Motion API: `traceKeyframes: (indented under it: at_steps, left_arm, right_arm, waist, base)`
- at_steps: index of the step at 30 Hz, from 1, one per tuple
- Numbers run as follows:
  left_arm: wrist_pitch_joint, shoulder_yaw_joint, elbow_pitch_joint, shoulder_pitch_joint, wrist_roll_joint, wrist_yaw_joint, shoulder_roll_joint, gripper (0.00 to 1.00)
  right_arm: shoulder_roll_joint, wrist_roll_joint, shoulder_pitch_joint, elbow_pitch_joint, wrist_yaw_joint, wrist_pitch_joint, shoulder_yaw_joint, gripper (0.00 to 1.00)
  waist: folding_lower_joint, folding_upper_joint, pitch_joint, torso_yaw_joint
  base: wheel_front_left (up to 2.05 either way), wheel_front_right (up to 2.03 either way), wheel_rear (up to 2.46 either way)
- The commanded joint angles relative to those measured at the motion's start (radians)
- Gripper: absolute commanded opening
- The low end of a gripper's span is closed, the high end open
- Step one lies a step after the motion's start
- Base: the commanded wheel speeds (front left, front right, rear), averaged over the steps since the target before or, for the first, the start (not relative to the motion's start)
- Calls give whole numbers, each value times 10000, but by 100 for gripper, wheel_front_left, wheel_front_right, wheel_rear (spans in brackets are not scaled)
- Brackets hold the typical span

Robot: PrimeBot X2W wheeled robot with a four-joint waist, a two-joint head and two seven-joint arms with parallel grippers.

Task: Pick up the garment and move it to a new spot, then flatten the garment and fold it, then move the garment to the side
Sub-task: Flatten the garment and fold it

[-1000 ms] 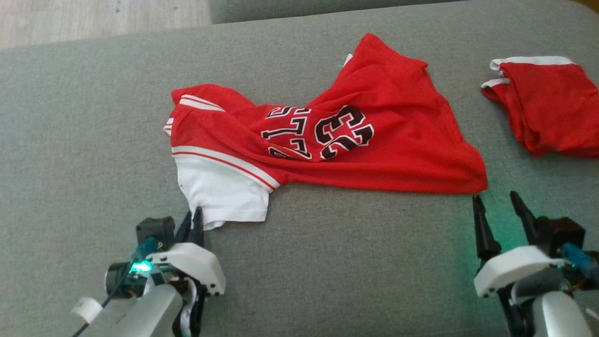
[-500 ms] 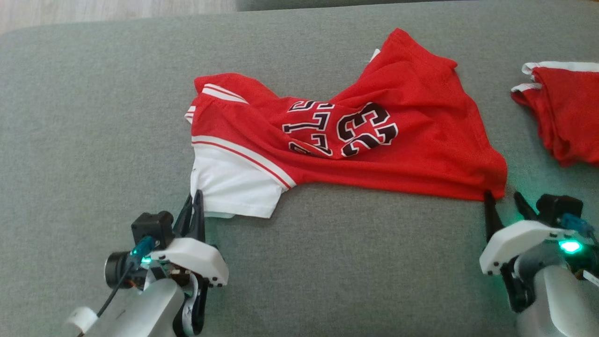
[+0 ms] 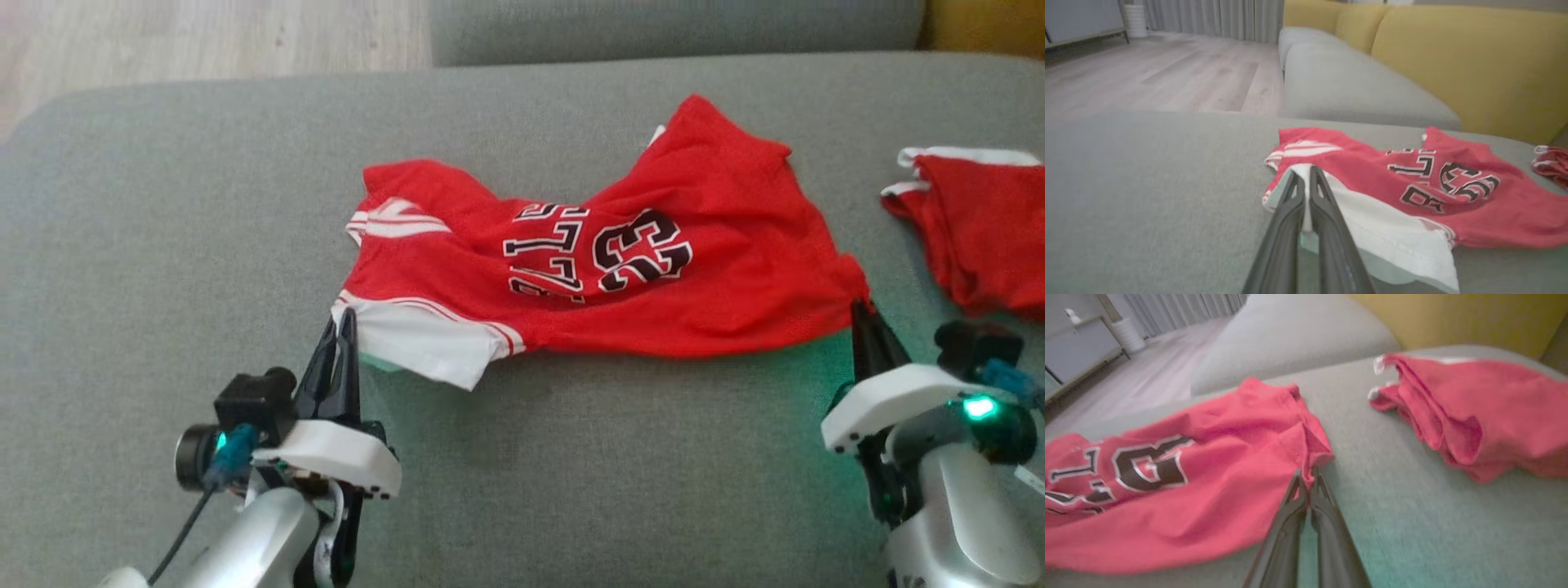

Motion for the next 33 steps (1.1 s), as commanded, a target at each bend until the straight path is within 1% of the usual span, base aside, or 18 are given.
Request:
traceKeyframes:
  at_steps: [1,6,10,15,16,22,25,27,31,33]
  left_arm:
    - [-116,506,-681,-311,118,114,416,0]
    - [44,628,-2081,-523,335,232,917,0]
    - [240,873,-3536,-1083,763,419,1523,0]
    - [952,1125,-5308,-2371,1484,488,2366,0]
    - [952,1125,-5308,-2371,1484,488,2366,0]
    - [1936,1593,-6792,-4312,2142,345,3148,0]
    - [2394,1761,-7031,-5117,2290,225,3380,0]
    - [2631,1781,-6939,-5474,2310,116,3465,0]
    - [2681,1675,-6333,-5986,2261,-233,3410,0]
    - [2601,1648,-5869,-6222,2270,-419,3405,0]
  right_arm:
    - [-45,194,-294,-720,-7,-216,338,0]
    - [-45,444,-271,-2148,-7,-442,336,0]
    - [-45,596,-287,-3630,-7,-323,192,0]
    - [-45,522,-386,-5838,-7,269,-17,0]
    - [-45,522,-386,-5838,-7,269,-17,0]
    - [-45,276,-526,-8312,-7,1150,-322,0]
    - [-45,238,-667,-9233,-7,1508,-456,0]
    - [-45,112,-791,-9642,-7,1716,-541,0]
    - [-45,212,-1082,-9865,-7,2080,-678,0]
    - [-45,183,-1375,-9828,-7,2242,-637,0]
  waist:
    - [0,0,-434,53]
    - [0,0,-1106,163]
    - [0,0,-1531,247]
    - [0,0,-1750,287]
    - [0,0,-1750,287]
    - [0,0,-1812,235]
    - [0,0,-1733,152]
    - [0,0,-1620,94]
    - [0,0,-1233,67]
    - [0,0,-799,35]
  base:
    - [0,0,0]
    - [0,0,0]
    - [0,0,0]
    - [0,0,0]
    - [0,0,0]
    - [0,0,0]
    - [0,0,0]
    - [0,0,0]
    - [0,0,0]
    - [0,0,0]
